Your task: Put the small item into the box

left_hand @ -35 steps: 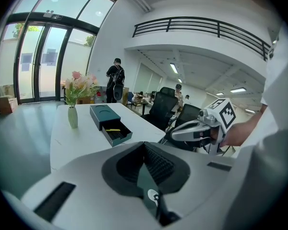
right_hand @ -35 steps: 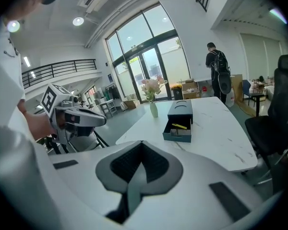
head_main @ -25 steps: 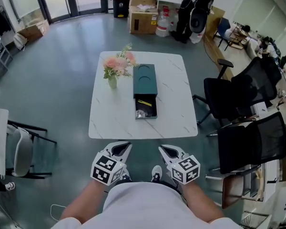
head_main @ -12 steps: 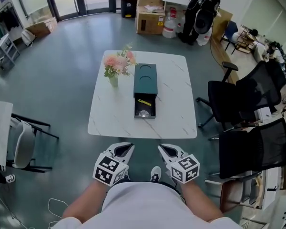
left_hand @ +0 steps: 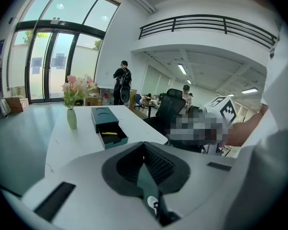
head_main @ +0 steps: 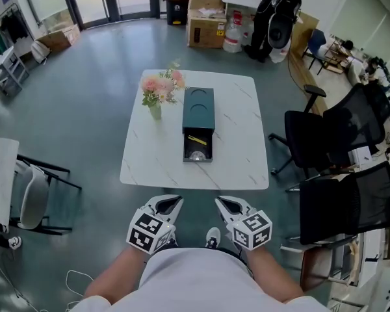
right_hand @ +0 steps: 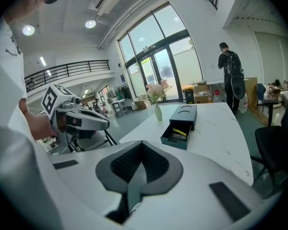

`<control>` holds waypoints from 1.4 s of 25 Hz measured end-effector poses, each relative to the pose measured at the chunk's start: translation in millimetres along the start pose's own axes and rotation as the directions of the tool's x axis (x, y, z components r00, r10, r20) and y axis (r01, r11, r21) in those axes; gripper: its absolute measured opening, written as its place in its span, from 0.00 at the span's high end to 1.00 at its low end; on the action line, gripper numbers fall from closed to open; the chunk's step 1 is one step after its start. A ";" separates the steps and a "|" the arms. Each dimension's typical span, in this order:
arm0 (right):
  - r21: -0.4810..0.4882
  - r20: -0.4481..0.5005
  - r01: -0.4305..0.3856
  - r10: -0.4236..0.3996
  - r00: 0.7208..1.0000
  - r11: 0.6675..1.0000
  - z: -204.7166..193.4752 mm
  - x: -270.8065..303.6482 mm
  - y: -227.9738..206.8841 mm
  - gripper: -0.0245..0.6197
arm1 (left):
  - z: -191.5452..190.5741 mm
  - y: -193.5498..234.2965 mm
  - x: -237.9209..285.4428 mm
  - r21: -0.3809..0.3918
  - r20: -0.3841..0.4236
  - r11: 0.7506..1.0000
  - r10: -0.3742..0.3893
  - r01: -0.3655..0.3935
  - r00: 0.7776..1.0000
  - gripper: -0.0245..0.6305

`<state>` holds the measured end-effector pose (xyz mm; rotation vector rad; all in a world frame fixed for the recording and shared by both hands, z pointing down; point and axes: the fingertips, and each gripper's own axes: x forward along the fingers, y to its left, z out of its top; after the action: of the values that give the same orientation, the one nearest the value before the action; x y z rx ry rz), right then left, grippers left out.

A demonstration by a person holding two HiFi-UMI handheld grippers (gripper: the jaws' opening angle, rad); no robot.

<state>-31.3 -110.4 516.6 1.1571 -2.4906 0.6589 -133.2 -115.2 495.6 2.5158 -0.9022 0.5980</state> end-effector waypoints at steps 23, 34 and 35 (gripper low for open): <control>-0.022 0.001 -0.010 0.010 1.000 1.000 0.9 -1.1 8.2 0.94 | 1.6 -1.4 -5.3 0.032 -0.009 0.999 -0.003 0.003 1.000 0.94; -0.022 0.004 -0.006 0.007 1.000 1.000 -1.5 -2.4 6.6 0.94 | -2.1 -2.6 -5.2 0.032 -0.012 0.999 0.002 -0.001 1.000 0.94; -0.021 0.005 -0.006 0.006 1.000 1.000 -1.3 -3.1 6.5 0.94 | -2.0 -3.3 -5.2 0.032 -0.011 0.999 0.001 -0.001 1.000 0.94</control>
<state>-34.4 -104.0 514.5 1.1452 -2.4997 0.6303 -135.1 -109.3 493.8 2.5384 -0.8967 0.6308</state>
